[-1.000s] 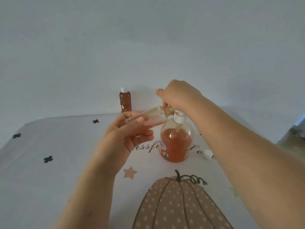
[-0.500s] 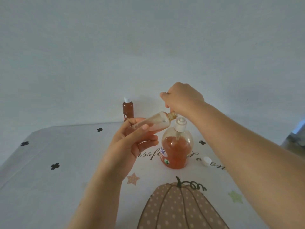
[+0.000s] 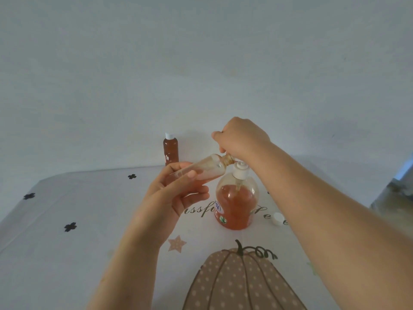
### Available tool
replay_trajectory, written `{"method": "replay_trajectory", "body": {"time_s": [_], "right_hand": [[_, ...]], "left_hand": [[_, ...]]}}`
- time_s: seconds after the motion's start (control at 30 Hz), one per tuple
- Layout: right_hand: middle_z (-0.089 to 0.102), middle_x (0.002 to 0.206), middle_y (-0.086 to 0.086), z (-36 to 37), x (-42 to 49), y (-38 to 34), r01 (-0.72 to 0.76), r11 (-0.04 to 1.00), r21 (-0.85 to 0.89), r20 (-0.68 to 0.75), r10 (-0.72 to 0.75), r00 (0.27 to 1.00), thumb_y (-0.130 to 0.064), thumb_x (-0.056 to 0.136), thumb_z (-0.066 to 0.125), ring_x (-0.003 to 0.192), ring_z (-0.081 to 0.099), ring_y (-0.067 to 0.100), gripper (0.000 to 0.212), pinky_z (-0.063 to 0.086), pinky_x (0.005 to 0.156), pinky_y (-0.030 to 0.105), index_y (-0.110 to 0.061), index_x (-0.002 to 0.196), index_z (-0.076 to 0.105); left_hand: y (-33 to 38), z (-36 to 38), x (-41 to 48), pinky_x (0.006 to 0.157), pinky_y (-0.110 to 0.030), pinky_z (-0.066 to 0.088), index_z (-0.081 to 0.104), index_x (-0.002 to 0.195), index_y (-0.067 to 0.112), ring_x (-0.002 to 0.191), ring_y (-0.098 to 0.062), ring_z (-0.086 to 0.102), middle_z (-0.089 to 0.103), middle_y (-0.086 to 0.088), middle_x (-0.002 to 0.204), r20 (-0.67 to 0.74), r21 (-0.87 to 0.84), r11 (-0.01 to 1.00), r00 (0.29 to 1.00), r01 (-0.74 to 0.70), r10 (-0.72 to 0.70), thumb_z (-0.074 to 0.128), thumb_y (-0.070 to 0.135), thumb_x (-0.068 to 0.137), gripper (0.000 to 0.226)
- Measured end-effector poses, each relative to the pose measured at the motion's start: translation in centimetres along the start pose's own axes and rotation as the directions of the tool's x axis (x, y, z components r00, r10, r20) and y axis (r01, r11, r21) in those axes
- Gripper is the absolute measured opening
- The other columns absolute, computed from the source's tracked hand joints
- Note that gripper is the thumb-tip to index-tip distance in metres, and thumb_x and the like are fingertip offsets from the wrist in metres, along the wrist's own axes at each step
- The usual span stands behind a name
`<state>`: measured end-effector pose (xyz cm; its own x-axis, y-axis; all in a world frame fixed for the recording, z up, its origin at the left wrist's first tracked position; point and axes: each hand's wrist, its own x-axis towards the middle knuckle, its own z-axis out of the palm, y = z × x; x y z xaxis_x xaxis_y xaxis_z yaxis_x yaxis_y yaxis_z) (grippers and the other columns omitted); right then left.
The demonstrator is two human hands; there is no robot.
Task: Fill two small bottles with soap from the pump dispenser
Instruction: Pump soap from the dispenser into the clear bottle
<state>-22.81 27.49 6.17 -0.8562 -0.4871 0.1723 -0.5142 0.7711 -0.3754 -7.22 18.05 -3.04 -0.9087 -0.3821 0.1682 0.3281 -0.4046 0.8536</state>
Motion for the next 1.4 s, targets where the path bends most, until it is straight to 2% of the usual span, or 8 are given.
{"method": "replay_trajectory", "body": {"time_s": [0.13,0.37,0.7,0.87,0.97,1.07,1.2,1.4], "right_hand": [[0.07,0.081,0.002,0.9,0.1,0.6,-0.011,1.0,0.0,-0.001,0.011,1.0,-0.029,0.096,0.049,0.068,0.061,0.022,0.03,0.035,0.053,0.026,-0.013,0.091,0.074],[0.071,0.085,0.003,1.3,0.1,0.8,-0.023,0.999,0.03,-0.007,0.023,1.0,-0.028,0.094,0.05,0.077,0.065,0.025,0.028,0.034,0.054,0.026,-0.013,0.093,0.074],[0.072,0.083,0.004,0.6,-0.3,0.4,-0.034,0.999,0.026,-0.016,0.034,0.999,-0.025,0.092,0.051,0.068,0.061,0.024,0.027,0.037,0.054,0.025,-0.011,0.092,0.074],[0.077,0.091,0.006,-0.5,-0.4,-0.1,-0.012,0.997,0.076,-0.023,0.014,1.0,-0.03,0.094,0.048,0.087,0.072,0.027,0.032,0.05,0.071,0.031,-0.009,0.096,0.073],[0.077,0.084,0.004,-0.8,-0.5,-0.1,-0.014,0.992,0.124,-0.031,0.018,0.999,-0.031,0.095,0.047,0.087,0.073,0.026,0.034,0.055,0.08,0.034,-0.01,0.093,0.074],[0.075,0.067,0.0,-1.2,-0.6,0.0,-0.049,0.972,0.232,0.009,0.048,0.999,-0.028,0.095,0.049,0.08,0.074,0.023,0.034,0.056,0.079,0.033,-0.011,0.082,0.075],[0.071,0.056,-0.002,-1.7,-0.6,0.2,-0.07,0.951,0.302,0.05,0.057,0.997,-0.03,0.094,0.051,0.068,0.07,0.022,0.036,0.058,0.08,0.035,-0.014,0.071,0.073],[0.076,0.085,0.003,-0.9,-1.1,0.5,-0.055,0.985,0.163,0.016,0.053,0.998,-0.032,0.093,0.05,0.083,0.071,0.026,0.035,0.055,0.078,0.035,-0.009,0.09,0.076]], "left_hand": [[-0.2,-0.2,0.1,0.065,-0.032,0.059,0.058,0.104,0.004,0.072,-0.027,0.069,0.067,-0.031,0.109,-0.024,0.024,1.0,1.0,0.009,-0.009,0.067,0.013,0.079,0.028],[-0.4,-0.3,0.1,0.066,-0.032,0.059,0.057,0.108,0.002,0.073,-0.027,0.068,0.063,-0.035,0.118,-0.017,0.045,0.999,1.0,0.024,-0.023,0.066,0.013,0.081,0.031],[-0.1,0.0,-0.1,0.068,-0.031,0.058,0.055,0.113,0.0,0.074,-0.025,0.069,0.067,-0.029,0.116,0.001,0.029,0.999,1.0,0.016,-0.016,0.066,0.013,0.081,0.036],[0.0,0.4,-0.3,0.069,-0.031,0.058,0.054,0.119,0.0,0.075,-0.025,0.069,0.068,-0.027,0.115,0.002,-0.026,1.0,1.0,0.002,-0.002,0.066,0.012,0.081,0.042],[0.1,0.6,-0.4,0.068,-0.031,0.058,0.056,0.113,0.002,0.074,-0.026,0.069,0.069,-0.027,0.113,0.009,-0.035,0.999,1.0,0.006,-0.005,0.066,0.012,0.08,0.036],[0.2,0.7,-0.5,0.067,-0.031,0.058,0.058,0.107,0.003,0.073,-0.025,0.07,0.073,-0.019,0.103,0.011,-0.035,0.999,1.0,0.004,-0.004,0.067,0.012,0.079,0.031],[0.4,0.6,-0.5,0.067,-0.031,0.058,0.057,0.105,0.004,0.074,-0.025,0.07,0.072,-0.023,0.108,0.015,-0.042,0.999,1.0,0.002,-0.002,0.067,0.012,0.079,0.029],[0.4,0.8,-0.5,0.066,-0.03,0.058,0.055,0.11,0.003,0.072,-0.025,0.07,0.073,-0.022,0.105,0.01,-0.051,0.999,1.0,0.0,0.0,0.066,0.012,0.078,0.036]]}}
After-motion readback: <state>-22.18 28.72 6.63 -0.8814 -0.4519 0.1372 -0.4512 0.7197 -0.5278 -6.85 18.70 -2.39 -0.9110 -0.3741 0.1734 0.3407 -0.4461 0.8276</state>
